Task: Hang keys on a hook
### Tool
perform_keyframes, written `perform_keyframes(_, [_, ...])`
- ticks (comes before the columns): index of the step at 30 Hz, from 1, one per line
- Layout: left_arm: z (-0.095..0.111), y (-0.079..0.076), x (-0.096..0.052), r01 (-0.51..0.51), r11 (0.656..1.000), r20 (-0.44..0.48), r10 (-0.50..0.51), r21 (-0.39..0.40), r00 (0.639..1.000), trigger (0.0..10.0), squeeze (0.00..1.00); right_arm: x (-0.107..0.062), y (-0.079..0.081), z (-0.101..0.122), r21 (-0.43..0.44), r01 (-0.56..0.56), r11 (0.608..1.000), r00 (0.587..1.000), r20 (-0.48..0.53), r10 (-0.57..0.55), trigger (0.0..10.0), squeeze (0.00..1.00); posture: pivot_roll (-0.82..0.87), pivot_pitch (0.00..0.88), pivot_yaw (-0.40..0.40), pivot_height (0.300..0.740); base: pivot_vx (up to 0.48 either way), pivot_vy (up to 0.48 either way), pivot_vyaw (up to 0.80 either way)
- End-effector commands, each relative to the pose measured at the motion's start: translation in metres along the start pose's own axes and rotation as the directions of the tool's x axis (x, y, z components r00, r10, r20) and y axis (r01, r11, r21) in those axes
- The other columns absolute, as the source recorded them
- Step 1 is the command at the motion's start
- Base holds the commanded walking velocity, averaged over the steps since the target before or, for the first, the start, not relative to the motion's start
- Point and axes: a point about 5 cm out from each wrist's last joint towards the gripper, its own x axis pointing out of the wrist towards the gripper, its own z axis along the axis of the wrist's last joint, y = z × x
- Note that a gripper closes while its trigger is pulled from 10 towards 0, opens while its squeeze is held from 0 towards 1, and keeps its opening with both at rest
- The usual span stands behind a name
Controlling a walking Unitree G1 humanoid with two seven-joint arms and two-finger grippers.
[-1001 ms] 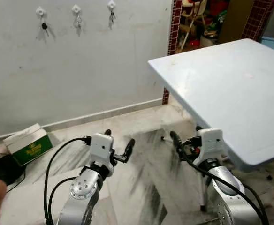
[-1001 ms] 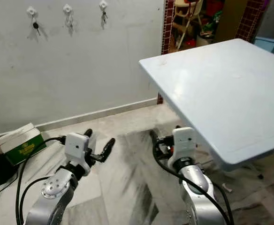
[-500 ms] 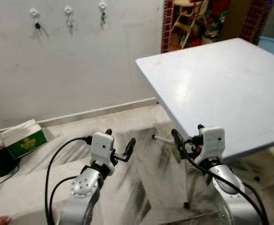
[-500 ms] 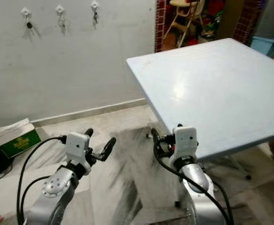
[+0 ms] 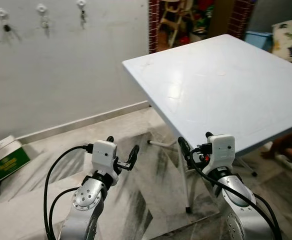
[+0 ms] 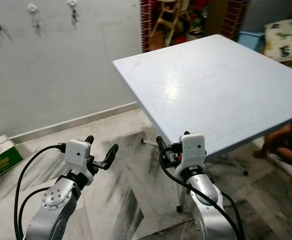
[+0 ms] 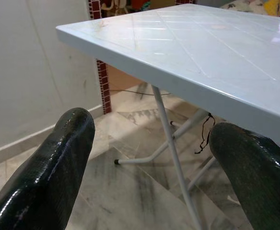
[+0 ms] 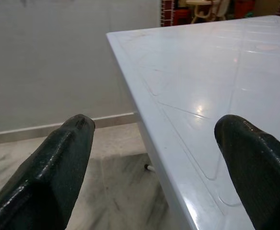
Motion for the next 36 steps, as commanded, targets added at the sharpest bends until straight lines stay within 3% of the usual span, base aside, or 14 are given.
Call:
perform_keyframes(1, [0.0000,0.0054,0.0010,-0.025,1.000,-0.002,0.025,0.002,1.000,10.0,0.00,0.0016,0.0003,0.0012,-0.003,-0.003,1.000,1.000,0.000,0.003,10.0,0.00,-0.05,0.000,0.058,0.740,0.000,0.000,-0.80])
perform_keyframes(26, [-0.0034,0.0089,0.0034,-0.059,0.998,-0.026,0.059,0.011,0.998,10.0,0.00,0.0024,-0.0012,0.0015,0.008,0.015,1.000,1.000,0.007,-0.016,10.0,0.00,-0.05,0.000,0.059,0.740,0.000,0.000,-0.80])
perform_keyframes(29, [-0.0056,0.0105,0.0041,-0.074,0.997,-0.036,0.074,0.000,0.997,10.0,0.00,0.0039,-0.0009,0.0020,0.011,0.017,1.000,1.000,0.007,-0.017,10.0,0.00,-0.05,0.000,0.059,0.740,0.000,0.000,0.00])
perform_keyframes(36, [-0.0080,0.0057,0.0072,-0.066,0.998,-0.039,0.066,-0.005,0.997,10.0,0.00,0.0068,-0.0006,0.0003,0.017,0.022,1.000,1.000,-0.005,-0.022,10.0,0.00,-0.05,0.000,0.060,0.740,0.000,0.000,-0.80])
